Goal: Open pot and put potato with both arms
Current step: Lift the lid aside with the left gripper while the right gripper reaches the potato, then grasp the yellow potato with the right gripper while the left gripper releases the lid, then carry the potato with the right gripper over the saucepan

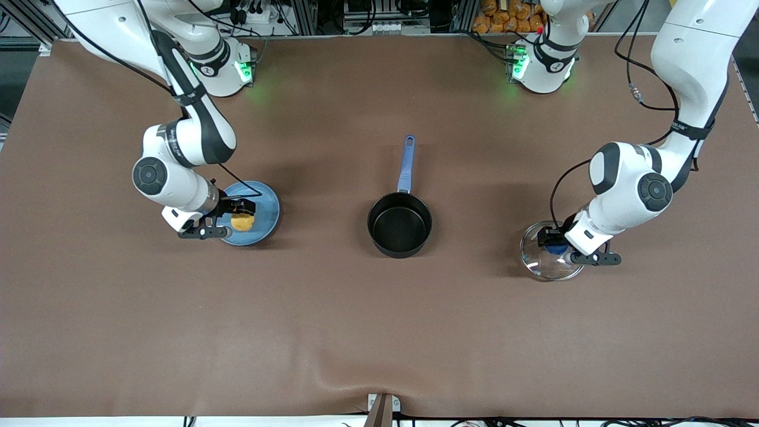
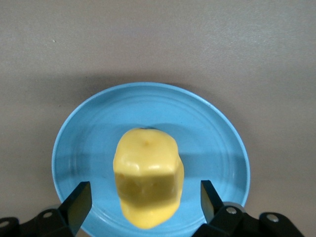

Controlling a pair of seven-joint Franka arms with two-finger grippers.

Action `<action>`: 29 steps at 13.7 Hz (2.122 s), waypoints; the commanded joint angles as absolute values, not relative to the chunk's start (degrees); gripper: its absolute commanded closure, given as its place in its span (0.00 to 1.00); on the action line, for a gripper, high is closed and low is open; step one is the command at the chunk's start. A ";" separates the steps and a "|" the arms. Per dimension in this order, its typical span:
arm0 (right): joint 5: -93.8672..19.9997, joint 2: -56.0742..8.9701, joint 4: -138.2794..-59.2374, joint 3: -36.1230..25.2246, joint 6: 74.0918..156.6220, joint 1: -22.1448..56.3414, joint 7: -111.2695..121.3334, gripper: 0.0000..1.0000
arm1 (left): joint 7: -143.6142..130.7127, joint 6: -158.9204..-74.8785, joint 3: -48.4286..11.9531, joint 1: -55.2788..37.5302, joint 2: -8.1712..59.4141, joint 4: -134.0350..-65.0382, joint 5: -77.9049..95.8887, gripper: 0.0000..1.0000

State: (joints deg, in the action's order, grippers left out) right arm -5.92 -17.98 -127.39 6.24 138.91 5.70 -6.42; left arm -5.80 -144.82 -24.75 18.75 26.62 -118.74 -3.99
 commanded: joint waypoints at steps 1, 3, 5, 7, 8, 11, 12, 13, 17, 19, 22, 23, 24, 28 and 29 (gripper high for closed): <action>-6.68 -18.63 -129.73 5.98 143.00 6.06 -6.33 0.17 | -5.54 -145.99 -25.31 19.42 26.81 -118.92 -6.58 0.22; -6.59 -18.98 -129.73 5.98 143.09 5.98 -6.24 0.59 | -5.62 -145.90 -25.22 19.42 26.81 -118.92 -7.03 0.19; -6.33 -18.81 -129.38 5.98 142.21 5.80 -6.15 0.93 | -5.71 -145.90 -25.22 19.42 26.81 -118.92 -7.03 0.19; -6.42 -18.37 -126.93 6.15 139.94 6.59 -6.42 1.00 | -5.89 -145.90 -25.22 19.51 26.37 -118.92 -7.03 0.19; -6.50 -18.37 -123.96 6.07 136.27 7.11 -6.50 1.00 | -6.15 -145.29 -25.31 19.51 25.50 -118.92 -7.12 0.19; -6.68 -18.72 -111.76 6.06 122.82 9.13 -7.90 1.00 | -6.33 -138.02 -25.49 19.69 17.87 -118.48 -7.12 0.12; -6.85 -19.16 -106.66 6.15 119.39 10.45 -9.74 1.00 | -5.81 -135.12 -25.49 19.86 14.62 -118.04 -7.12 0.12; -6.94 -21.34 -100.87 6.15 116.75 12.37 -12.98 1.00 | -5.37 -131.69 -25.49 20.21 10.94 -117.95 -6.77 0.12; -6.59 -33.28 -80.10 6.06 110.65 20.72 -24.32 1.00 | -5.10 -117.29 -25.66 20.65 1.95 -112.26 -3.80 0.00; -6.50 -39.43 -70.19 6.06 110.66 25.20 -31.69 1.00 | -4.31 -108.33 -25.58 20.57 0.88 -106.12 -0.72 0.00; -6.50 -43.24 -64.69 6.06 111.62 29.78 -39.71 1.00 | -4.31 -98.11 -25.49 20.65 0.97 -96.53 1.04 0.00; -6.50 -43.50 -64.69 5.98 113.10 31.01 -40.77 1.00 | -4.39 -96.52 -25.40 20.57 0.97 -94.85 1.32 0.00; -6.50 -44.46 -64.69 5.98 114.68 32.33 -41.83 1.00 | -4.39 -95.63 -25.40 20.57 0.88 -93.44 1.32 0.00; -6.24 -47.98 -64.51 5.63 119.62 37.17 -45.35 1.00 | -4.39 -95.27 -25.40 20.57 0.97 -91.58 1.32 0.00; -6.24 -48.60 -64.51 5.54 119.88 37.96 -45.53 1.00 | -4.39 -95.27 -25.40 20.65 0.88 -91.58 1.32 0.00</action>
